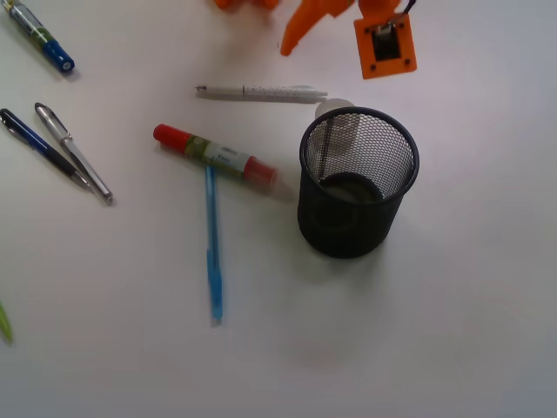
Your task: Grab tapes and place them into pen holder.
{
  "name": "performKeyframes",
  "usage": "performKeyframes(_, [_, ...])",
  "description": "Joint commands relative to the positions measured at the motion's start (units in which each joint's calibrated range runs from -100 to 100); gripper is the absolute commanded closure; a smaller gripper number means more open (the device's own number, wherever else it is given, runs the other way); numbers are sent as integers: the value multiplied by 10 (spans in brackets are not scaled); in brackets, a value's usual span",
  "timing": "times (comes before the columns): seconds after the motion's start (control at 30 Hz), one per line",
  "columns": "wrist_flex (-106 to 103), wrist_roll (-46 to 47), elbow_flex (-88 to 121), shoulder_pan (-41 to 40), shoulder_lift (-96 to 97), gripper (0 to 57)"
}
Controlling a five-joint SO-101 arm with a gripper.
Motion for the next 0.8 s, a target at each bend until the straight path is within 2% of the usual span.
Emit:
performKeyframes(0.0, [-88,-3,48,-13,-26,166])
performKeyframes(0.13, [-90,-3,77,-10,-26,166])
performKeyframes(0.43, [-201,-39,64,-97,27,165])
performKeyframes(0.77, [-62,-29,-80,-81,136,166])
